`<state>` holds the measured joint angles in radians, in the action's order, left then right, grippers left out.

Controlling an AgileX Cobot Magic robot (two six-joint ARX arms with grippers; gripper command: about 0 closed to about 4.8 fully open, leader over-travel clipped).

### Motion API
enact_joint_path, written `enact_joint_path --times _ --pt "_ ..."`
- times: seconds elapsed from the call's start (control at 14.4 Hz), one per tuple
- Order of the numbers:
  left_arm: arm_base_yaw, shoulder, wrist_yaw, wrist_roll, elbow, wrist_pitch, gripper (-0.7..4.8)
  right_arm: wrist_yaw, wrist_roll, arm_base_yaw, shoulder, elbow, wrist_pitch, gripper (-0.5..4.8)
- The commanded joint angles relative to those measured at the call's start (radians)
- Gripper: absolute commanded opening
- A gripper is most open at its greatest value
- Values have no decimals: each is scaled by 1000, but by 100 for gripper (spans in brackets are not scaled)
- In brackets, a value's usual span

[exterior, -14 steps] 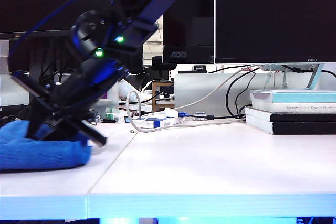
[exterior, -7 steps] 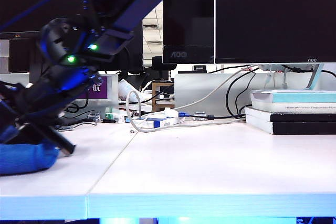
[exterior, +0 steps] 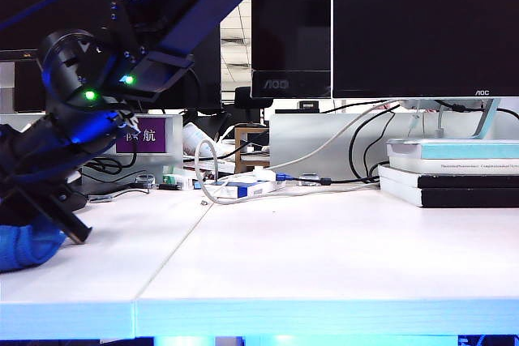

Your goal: Wipe the table from right to left using the rag.

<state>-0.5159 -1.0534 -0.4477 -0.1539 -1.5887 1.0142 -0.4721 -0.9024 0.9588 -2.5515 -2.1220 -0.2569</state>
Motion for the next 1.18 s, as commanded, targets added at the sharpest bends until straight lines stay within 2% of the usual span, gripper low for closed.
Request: enact_joint_path --times 0.07,0.35,0.49,0.7,0.98,1.11,1.18 --pt "-1 2 -1 -4 -5 -7 -5 -5 -17 9 -5 -4 29 -1" --pt "-1 2 -1 -4 -5 -7 -5 -26 -37 9 -12 -4 66 -1" --pt "-1 7 21 -3 -6 7 -5 -63 -40 9 -12 -4 167 -1" --pt "-1 23 171 -3 -7 35 -5 -107 -40 9 -12 -4 271 -1" --pt "-1 45 346 48 -8 200 -5 -106 -40 9 -12 -4 344 -1" --pt "-1 45 504 96 -32 307 -5 -104 -40 9 -12 -3 344 -1" --pt "-1 46 543 114 -48 316 -5 -104 -40 9 -12 -3 344 -1"
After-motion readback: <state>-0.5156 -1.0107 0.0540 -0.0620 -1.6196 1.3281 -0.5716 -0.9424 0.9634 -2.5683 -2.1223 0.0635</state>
